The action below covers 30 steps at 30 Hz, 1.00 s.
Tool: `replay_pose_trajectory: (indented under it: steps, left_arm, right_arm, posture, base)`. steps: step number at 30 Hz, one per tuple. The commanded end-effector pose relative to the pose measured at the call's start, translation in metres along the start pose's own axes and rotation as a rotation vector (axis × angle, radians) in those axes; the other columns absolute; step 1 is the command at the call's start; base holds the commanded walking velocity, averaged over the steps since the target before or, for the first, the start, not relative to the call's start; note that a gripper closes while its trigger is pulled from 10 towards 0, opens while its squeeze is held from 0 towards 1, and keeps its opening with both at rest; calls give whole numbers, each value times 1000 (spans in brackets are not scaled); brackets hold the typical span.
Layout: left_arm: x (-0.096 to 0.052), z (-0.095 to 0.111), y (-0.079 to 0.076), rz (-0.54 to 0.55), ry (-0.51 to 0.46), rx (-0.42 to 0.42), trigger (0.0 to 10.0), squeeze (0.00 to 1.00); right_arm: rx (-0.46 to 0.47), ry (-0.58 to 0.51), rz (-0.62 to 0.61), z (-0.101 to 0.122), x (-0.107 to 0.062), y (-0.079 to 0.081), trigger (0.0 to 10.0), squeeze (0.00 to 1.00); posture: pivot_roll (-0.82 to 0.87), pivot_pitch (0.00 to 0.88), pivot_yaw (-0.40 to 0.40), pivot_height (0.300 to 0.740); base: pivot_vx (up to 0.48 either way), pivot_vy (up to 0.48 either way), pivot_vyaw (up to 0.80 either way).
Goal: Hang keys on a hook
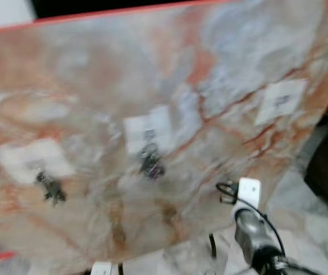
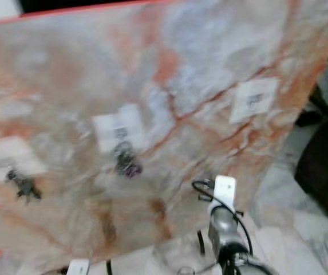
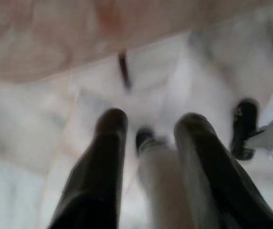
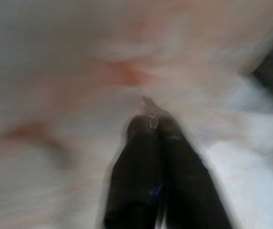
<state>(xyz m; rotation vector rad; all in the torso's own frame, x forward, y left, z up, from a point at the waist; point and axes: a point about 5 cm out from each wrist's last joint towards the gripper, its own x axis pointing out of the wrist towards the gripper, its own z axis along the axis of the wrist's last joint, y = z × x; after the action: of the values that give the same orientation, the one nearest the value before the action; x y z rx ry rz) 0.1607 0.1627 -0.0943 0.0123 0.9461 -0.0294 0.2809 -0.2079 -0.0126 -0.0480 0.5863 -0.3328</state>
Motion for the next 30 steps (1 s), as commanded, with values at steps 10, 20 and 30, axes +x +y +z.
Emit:
replay_pose_trajectory:
  steps: [10, 20, 30]
  left_arm:
    - [-2, -6, 4, 2, 17, 11, 10000, 0]
    - [-2, -6, 5, 0, 18, 12, 10000, 0]
    - [-2, -6, 6, 2, 17, 16, 10000, 0]
  right_arm:
    - [10, -18, -61, 6, 1, -2, 10000, 0]
    - [53, -102, -290, 25, 3, -28, 10000, 0]
    - [-57, -350, -553, 63, -3, -52, 10000, 0]
  posture:
    - [-82, 24, 16, 740]
    - [-84, 21, 15, 740]
    - [-86, 24, 18, 740]
  base:
    - [0, 0, 0]
    - [0, 0, 0]
    - [0, 0, 0]
